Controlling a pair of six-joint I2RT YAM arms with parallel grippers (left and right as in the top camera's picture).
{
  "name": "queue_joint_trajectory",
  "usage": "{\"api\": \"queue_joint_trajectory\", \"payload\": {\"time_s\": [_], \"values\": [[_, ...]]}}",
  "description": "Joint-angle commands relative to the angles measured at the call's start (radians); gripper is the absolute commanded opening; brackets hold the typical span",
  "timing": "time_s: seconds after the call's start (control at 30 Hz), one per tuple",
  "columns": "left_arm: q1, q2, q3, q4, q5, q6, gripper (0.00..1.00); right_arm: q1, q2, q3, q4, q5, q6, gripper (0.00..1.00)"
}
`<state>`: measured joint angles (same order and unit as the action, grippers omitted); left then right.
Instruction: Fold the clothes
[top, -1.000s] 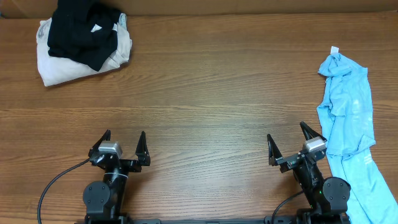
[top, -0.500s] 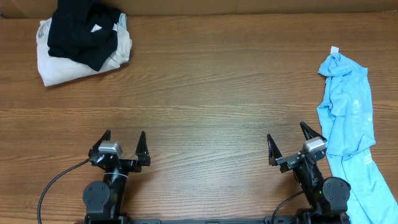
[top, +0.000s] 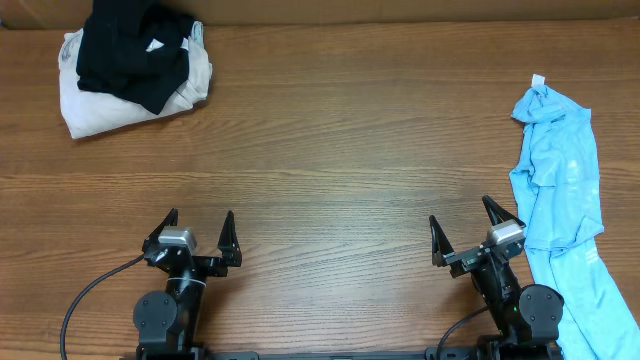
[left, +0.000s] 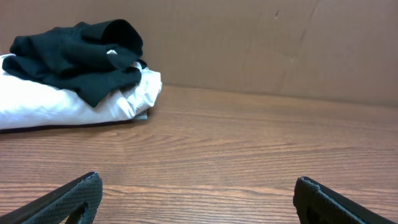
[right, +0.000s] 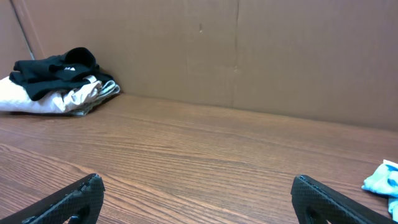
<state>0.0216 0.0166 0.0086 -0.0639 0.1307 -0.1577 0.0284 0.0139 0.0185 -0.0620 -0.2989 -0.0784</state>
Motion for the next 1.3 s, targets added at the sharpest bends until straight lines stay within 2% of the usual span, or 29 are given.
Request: {"api": "queue_joint_trajectory", "payload": {"time_s": [0.0,0.9,1.03,1.27], "values": [[0.006,-0.011,-0.004,-0.002,-0.008,0.012,1.0,0.004,-0.011,-0.011,0.006,0.01,-0.001,1.0],[0.006,-0.011,-0.004,-0.002,-0.008,0.012,1.0,0.004,-0.011,-0.011,0.006,0.01,-0.001,1.0],[0.006,-0.011,-0.004,-0.002,-0.008,0.012,1.0,0.004,-0.011,-0.01,0.033,0.086,-0.038,1.0],[0.006,-0.011,-0.004,0.007,0.002,0.005,1.0,0.005,-0.011,-0.01,0.077,0.053,-0.001,1.0]]}}
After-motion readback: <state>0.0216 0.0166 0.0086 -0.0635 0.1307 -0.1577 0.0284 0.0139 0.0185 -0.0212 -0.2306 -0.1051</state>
